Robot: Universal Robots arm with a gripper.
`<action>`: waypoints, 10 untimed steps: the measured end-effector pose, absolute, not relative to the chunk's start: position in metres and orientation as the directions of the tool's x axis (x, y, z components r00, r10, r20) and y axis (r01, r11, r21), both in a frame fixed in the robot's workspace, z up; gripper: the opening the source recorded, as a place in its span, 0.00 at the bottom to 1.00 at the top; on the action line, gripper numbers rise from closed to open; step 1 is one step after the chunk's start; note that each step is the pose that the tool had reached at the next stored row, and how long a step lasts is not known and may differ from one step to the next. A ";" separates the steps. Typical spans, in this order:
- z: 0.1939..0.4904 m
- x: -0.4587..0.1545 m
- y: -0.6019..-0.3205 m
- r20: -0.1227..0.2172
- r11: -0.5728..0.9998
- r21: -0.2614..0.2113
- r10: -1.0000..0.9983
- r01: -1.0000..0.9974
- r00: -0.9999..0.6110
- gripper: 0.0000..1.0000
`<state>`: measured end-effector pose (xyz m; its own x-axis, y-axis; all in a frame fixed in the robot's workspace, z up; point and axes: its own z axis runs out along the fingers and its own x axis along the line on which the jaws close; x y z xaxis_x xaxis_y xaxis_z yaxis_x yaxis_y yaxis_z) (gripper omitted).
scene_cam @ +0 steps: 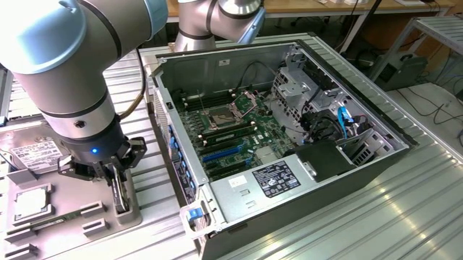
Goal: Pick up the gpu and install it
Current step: 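Pick up the gpu and move the gpu toward the slot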
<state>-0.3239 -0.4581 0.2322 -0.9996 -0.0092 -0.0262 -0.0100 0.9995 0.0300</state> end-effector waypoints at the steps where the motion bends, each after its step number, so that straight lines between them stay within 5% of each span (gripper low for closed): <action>1: 0.232 -0.324 -0.458 -0.026 1.000 0.030 -0.009 -0.010 -1.000 0.28; 10: 0.237 -0.324 -0.458 -0.026 0.999 0.030 -0.011 -0.011 -1.000 0.28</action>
<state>-0.3239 -0.4582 0.2371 -0.9996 -0.0105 -0.0262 -0.0113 0.9995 0.0299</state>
